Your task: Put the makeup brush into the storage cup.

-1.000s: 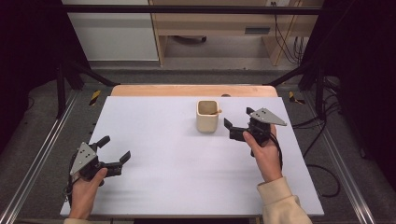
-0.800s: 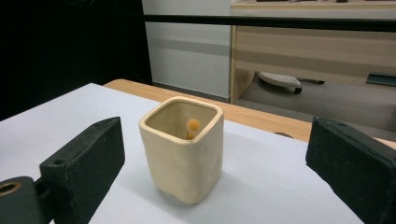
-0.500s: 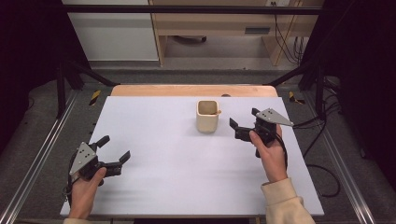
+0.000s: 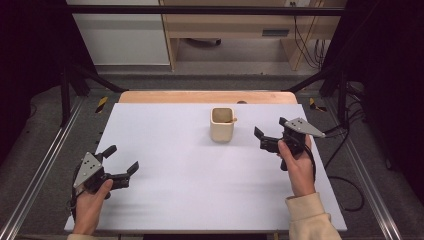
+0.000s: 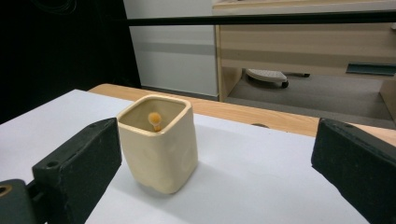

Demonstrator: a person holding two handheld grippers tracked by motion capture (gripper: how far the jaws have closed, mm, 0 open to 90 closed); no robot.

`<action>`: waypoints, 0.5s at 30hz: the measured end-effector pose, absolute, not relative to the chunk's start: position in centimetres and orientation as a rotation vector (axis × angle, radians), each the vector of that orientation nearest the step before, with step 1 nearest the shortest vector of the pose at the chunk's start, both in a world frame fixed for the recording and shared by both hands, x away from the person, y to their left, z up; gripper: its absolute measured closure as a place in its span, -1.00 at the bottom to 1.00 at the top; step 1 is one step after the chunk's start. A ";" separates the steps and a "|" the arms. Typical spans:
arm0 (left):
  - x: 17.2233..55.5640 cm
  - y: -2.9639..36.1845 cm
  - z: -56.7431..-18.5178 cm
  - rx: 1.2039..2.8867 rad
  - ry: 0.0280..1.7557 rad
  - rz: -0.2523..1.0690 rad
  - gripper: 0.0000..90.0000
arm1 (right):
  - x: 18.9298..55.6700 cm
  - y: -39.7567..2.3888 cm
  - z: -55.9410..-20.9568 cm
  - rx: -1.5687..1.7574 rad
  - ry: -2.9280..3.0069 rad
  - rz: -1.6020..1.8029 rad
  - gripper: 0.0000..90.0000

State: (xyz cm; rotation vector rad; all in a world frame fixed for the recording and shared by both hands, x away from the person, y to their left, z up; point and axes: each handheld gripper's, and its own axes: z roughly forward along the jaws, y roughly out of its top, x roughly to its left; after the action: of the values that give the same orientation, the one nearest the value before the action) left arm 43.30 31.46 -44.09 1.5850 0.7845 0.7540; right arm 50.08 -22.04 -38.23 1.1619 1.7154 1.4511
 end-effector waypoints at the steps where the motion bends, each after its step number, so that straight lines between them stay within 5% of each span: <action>1: 43.3 31.4 -44.1 1.586 0.783 0.754 -0.97 | 50.0 -22.2 -38.3 1.164 1.710 1.451 -0.95; 15: 43.4 31.4 -44.1 1.588 0.780 0.752 -0.98 | 49.0 -24.2 -39.2 1.188 1.704 1.421 -0.94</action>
State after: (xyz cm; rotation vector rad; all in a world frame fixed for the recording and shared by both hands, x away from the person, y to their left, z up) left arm 43.37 31.42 -44.11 1.5880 0.7797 0.7520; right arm 49.03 -24.18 -39.18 1.1879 1.7037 1.4212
